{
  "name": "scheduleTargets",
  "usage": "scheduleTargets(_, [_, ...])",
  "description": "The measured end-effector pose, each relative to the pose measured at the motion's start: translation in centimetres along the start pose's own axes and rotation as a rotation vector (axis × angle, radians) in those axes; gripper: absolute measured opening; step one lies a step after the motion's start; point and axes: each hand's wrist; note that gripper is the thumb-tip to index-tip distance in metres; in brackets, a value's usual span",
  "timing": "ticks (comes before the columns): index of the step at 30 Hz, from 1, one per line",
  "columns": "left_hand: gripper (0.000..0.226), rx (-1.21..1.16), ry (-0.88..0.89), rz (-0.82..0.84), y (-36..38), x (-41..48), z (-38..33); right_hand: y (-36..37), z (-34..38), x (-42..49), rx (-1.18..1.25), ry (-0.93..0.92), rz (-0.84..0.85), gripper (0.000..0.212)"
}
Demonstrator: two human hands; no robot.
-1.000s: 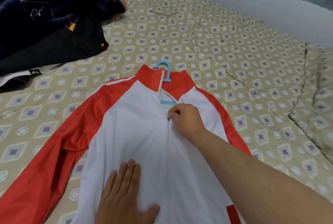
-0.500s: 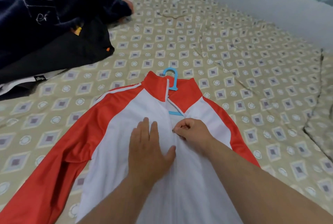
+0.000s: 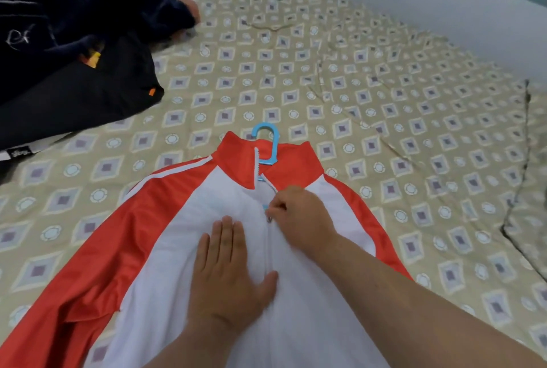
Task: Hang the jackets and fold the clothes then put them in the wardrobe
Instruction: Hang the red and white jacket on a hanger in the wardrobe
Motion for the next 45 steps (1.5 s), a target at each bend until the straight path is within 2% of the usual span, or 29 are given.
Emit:
scheduleTargets(3, [0.103, -0.016, 0.022, -0.039, 0.3, 0.1, 0.1, -2.0, 1.7, 3.0, 0.082, -0.024, -0.163, 0.017])
scheduleTargets(8, [0.101, -0.040, 0.023, -0.081, 0.2, 0.2, 0.1, -3.9, 2.8, 8.9, 0.176, 0.068, -0.264, 0.017])
scheduleTargets(11, [0.102, -0.053, 0.021, -0.101, 0.5, 0.3, 0.1, -3.5, 1.4, 10.4, 0.139, 0.113, -0.230, 0.012])
scheduleTargets(12, [0.102, -0.052, 0.022, -0.095, 0.6, 0.3, 0.2, -3.0, 0.8, 10.5, 0.131, 0.130, -0.222, 0.015])
scheduleTargets(14, [0.102, -0.040, 0.027, -0.075, 0.6, 0.4, 0.2, -2.1, -0.2, 10.1, 0.097, 0.184, -0.219, 0.035])
scheduleTargets(16, [0.101, -0.019, 0.028, -0.058, 0.5, 0.3, 0.2, -1.6, -1.0, 9.7, 0.032, 0.206, -0.210, 0.037])
scheduleTargets(22, [0.098, -0.008, 0.021, -0.021, -0.1, 0.3, 0.0, -3.0, 0.1, 10.0, 0.029, 0.296, 0.072, 0.033])
scheduleTargets(28, [0.099, -0.012, 0.017, -0.052, 0.3, 0.1, 0.0, -3.9, 1.4, 8.8, 0.302, 0.267, 0.042, 0.022])
scheduleTargets(34, [0.098, -0.050, 0.015, -0.008, -0.3, 0.1, 0.2, -4.8, 4.8, 3.9, 0.275, 0.180, 0.098, 0.006])
scheduleTargets(35, [0.098, -0.067, 0.020, 0.008, -1.1, -0.1, 0.2, -5.1, 5.6, 2.5, 0.274, 0.155, 0.106, 0.008])
scheduleTargets(37, [0.094, -0.121, 0.041, 0.087, -2.6, -0.6, 0.4, -5.6, 7.3, 0.0, 0.241, 0.095, 0.124, 0.025])
scheduleTargets(39, [0.080, -0.236, 0.031, 0.177, -4.6, -0.9, 0.9, -6.1, 9.2, -2.1, 0.157, 0.047, 0.145, 0.032])
scheduleTargets(40, [0.064, -0.338, -0.003, 0.157, -6.3, -1.3, 1.3, -6.6, 10.2, -2.9, 0.119, 0.037, 0.157, 0.034])
scheduleTargets(42, [0.027, -0.514, -0.083, -0.057, -10.6, -2.3, 2.6, -8.0, 12.4, -4.6, 0.081, 0.026, 0.177, 0.035])
scheduleTargets(44, [0.015, -0.543, -0.109, -0.376, -15.3, -3.4, 4.6, -9.9, 15.0, -6.6, 0.046, -0.010, 0.213, 0.030])
scheduleTargets(45, [0.014, -0.531, -0.124, -0.482, -17.6, -3.9, 5.7, -10.9, 16.5, -7.9, 0.013, -0.045, 0.232, 0.025])
Point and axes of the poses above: each hand's wrist, its own x-axis towards the middle knuckle, its own y-axis out of the palm, z = x × y, and after that the axes turned 10 degrees about x, right-handed
